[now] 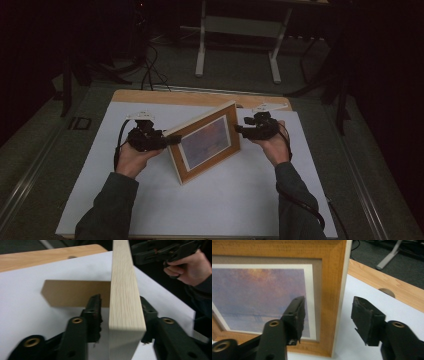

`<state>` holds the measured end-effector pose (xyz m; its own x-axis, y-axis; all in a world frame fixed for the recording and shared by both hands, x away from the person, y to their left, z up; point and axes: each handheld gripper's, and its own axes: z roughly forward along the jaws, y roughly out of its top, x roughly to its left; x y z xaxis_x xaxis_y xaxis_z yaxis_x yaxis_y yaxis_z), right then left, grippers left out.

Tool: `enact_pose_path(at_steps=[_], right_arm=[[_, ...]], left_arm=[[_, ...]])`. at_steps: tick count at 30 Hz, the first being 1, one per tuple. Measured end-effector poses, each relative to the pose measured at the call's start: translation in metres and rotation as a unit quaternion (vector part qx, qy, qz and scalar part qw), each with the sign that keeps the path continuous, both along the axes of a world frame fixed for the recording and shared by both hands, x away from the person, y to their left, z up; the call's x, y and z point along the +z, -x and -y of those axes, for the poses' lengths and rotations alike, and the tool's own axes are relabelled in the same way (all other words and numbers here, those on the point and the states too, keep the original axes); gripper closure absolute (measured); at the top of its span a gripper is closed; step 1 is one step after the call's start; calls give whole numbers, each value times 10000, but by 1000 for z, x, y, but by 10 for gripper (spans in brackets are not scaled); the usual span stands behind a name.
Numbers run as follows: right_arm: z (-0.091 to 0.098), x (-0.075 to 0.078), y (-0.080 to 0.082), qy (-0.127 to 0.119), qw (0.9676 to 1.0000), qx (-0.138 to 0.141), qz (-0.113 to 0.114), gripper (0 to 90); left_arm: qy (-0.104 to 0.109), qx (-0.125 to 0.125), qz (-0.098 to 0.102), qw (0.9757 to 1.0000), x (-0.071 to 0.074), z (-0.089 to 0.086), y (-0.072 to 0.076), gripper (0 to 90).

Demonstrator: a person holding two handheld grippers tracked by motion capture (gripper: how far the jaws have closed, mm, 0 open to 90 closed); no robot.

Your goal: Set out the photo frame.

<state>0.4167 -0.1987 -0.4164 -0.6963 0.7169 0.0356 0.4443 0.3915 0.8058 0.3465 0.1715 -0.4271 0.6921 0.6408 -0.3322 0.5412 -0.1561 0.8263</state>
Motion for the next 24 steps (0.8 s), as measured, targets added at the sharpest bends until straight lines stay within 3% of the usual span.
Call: enact_pose_path(at_steps=[4, 6, 7, 8, 12, 19, 24], right_arm=[[-5, 0, -6, -5, 10000, 91, -7, 395], [-11, 0, -11, 13, 9999, 137, 13, 366], [-14, 0, -14, -14, 9998, 179, 7, 350], [-14, 0, -14, -14, 9998, 179, 7, 350], [-20, 3, -19, -43, 9997, 250, -1, 322], [-23, 5, -27, -111, 9994, 335, -43, 274], [-28, 4, -42, -303, 9972, 675, -133, 203]], left_arm=[[99, 207, -40, 9997, -5, -1, 11, 556], [-133, 273, -1, 9995, -6, 2, 15, 562], [-355, 291, 76, 9989, -6, 3, 18, 644], [-355, 291, 76, 9989, -6, 3, 18, 675], [-404, 50, 126, 9991, -4, 0, 15, 696], [-528, 22, 96, 9986, -2, -8, 4, 695], [-545, -35, 110, 9984, -2, -9, 1, 693]])
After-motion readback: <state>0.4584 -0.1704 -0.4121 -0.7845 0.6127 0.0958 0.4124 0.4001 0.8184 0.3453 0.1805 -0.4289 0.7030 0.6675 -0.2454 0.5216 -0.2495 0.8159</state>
